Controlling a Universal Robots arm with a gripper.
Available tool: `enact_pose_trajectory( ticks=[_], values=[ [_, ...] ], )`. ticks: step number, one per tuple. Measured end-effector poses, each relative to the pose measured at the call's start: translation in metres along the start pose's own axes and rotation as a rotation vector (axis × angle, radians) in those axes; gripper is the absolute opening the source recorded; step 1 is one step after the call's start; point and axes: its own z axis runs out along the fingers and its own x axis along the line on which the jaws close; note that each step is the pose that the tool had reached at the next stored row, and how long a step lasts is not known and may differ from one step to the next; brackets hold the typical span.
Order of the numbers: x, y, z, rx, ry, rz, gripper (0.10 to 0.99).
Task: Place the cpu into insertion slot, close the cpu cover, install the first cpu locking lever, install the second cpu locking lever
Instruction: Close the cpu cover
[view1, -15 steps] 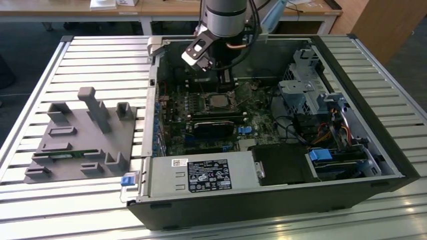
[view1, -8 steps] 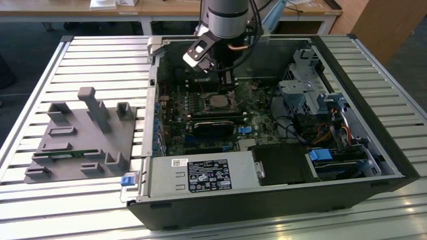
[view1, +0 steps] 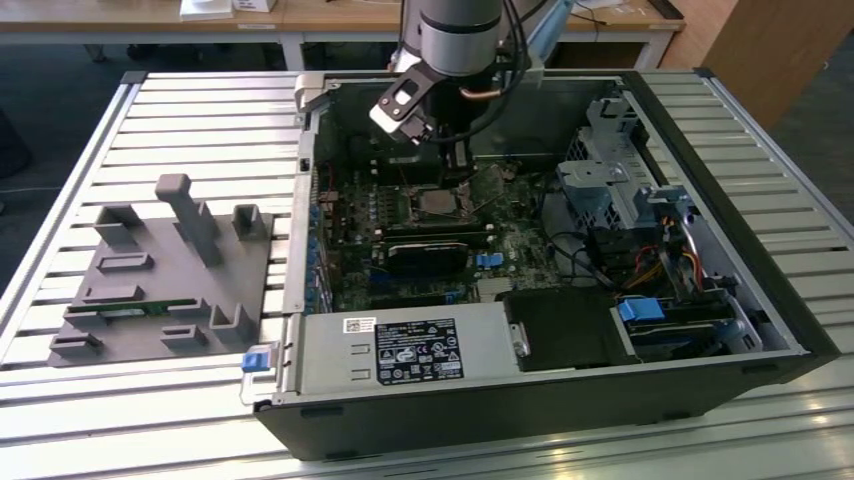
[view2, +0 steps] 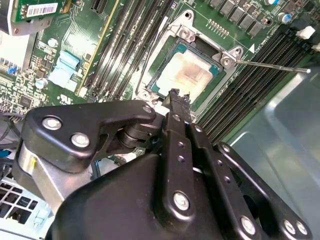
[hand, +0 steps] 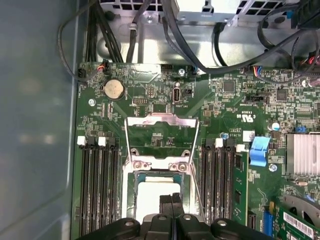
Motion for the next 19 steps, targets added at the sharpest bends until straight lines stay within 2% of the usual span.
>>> enact_pose_trajectory(
  ticks=[5, 9, 15, 19],
  values=[
    [0.0000, 0.0002, -0.0050, 0.000, 0.0000, 0.000, 0.106],
    [0.0000, 0.0005, -0.0051, 0.000, 0.0003, 0.000, 0.106],
    [-0.0001, 0.0077, -0.0049, 0.000, 0.0000, 0.000, 0.106],
    [0.0001, 0.0078, -0.0061, 0.000, -0.0001, 0.000, 0.106]
  ],
)
